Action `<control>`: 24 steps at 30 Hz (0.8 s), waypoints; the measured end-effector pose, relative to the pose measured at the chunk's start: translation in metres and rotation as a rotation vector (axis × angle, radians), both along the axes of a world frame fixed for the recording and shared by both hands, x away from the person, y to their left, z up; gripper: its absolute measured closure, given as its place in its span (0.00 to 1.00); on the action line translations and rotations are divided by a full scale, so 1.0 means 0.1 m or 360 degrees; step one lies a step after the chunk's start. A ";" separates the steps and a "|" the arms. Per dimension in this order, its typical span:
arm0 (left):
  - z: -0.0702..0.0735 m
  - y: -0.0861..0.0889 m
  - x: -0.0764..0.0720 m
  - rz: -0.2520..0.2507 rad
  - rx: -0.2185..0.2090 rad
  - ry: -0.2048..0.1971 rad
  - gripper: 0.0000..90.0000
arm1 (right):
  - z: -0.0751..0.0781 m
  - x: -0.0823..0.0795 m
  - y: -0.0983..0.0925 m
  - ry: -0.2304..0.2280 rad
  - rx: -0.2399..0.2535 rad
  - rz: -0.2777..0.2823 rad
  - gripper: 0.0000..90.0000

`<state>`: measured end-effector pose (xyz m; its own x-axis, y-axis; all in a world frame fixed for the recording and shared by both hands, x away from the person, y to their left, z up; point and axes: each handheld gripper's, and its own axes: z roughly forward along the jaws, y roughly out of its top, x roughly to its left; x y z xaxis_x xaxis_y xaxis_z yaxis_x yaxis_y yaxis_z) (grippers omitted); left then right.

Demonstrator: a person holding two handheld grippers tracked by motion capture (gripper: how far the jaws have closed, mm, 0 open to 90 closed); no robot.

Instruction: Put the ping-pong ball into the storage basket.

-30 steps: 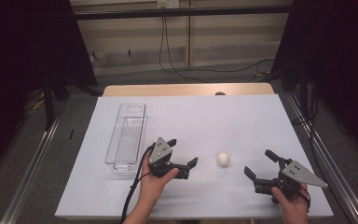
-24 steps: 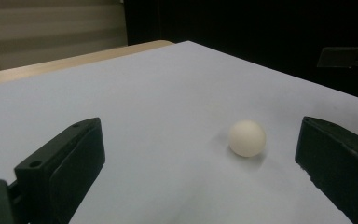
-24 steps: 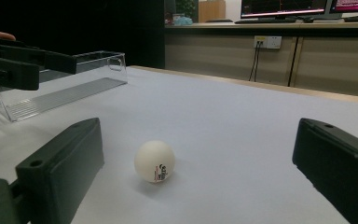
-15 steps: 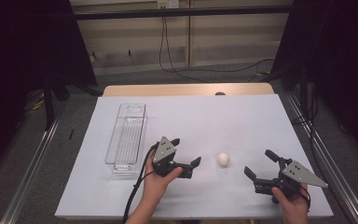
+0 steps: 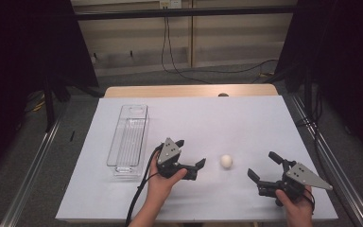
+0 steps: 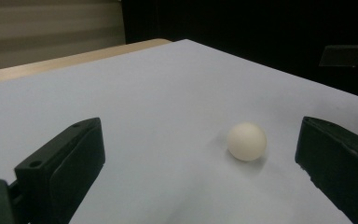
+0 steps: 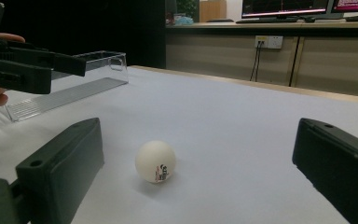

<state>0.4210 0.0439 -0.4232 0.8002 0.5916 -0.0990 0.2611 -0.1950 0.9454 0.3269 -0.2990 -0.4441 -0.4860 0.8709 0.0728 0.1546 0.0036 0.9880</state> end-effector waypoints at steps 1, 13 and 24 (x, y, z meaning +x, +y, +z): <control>0.00 -0.01 0.00 0.0001 0.0007 0.0001 0.02 | 0.00 0.00 0.00 0.0000 -0.0007 0.0008 0.02; -0.03 -0.05 0.02 -0.0005 0.0029 0.0013 0.02 | 0.00 0.00 0.00 -0.0011 -0.0018 0.0018 0.02; -0.07 -0.11 0.03 -0.0023 0.0059 0.0022 0.02 | 0.00 0.00 0.00 -0.0009 -0.0021 0.0026 0.02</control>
<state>0.4244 0.0327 -0.4301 0.8074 0.5833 -0.0882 0.2710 -0.2338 0.9338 0.3274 -0.2990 -0.4441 -0.5004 0.8638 0.0587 0.1485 0.0188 0.9887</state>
